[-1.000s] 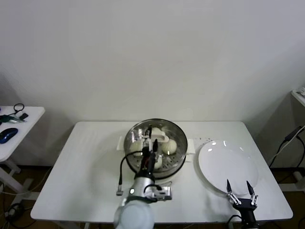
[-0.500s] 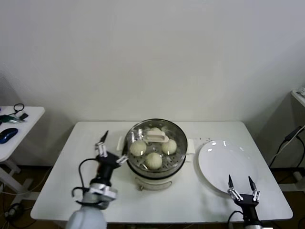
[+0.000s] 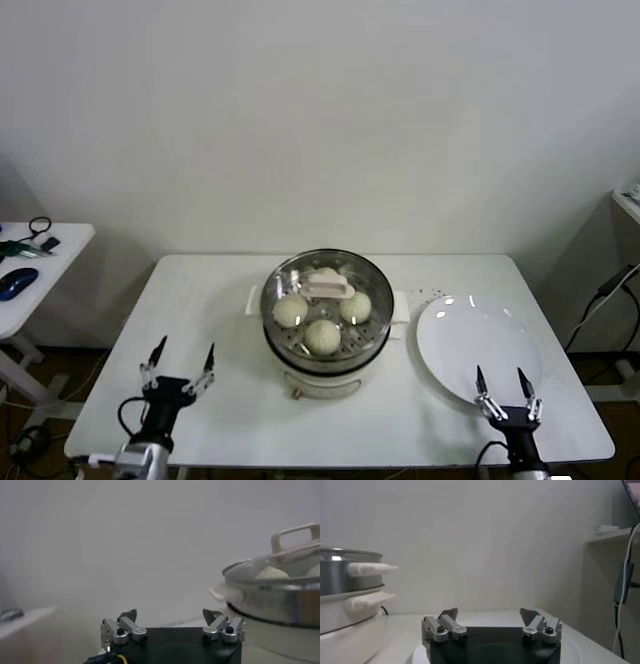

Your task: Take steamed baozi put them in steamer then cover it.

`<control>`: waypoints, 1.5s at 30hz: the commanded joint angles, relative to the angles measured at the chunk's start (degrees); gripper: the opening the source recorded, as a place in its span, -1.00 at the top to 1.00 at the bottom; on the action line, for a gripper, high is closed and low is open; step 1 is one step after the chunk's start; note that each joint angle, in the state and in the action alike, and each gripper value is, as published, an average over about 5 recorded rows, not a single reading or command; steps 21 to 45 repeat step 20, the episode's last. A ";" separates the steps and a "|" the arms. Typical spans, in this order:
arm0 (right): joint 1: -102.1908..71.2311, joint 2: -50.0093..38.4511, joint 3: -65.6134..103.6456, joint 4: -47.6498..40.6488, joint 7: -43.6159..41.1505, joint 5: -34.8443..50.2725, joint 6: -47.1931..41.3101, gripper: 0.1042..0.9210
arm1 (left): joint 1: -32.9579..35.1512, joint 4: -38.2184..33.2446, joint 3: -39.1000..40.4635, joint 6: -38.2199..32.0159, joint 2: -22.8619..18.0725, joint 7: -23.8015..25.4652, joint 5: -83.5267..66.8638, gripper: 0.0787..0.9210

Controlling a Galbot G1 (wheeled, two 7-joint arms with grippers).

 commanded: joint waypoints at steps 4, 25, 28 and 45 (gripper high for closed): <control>-0.15 -0.86 -0.23 -1.09 -0.18 1.18 0.44 -0.76 | 4.50 8.15 -3.08 -10.07 -1.25 0.57 -9.93 -0.77; -0.24 -0.61 -0.51 -0.68 -0.18 1.11 0.10 -0.76 | 4.34 8.37 -2.46 -10.95 -1.96 0.65 -9.60 -0.77; -0.24 -0.61 -0.51 -0.68 -0.18 1.11 0.10 -0.76 | 4.34 8.37 -2.46 -10.95 -1.96 0.65 -9.60 -0.77; -0.24 -0.61 -0.51 -0.68 -0.18 1.11 0.10 -0.76 | 4.34 8.37 -2.46 -10.95 -1.96 0.65 -9.60 -0.77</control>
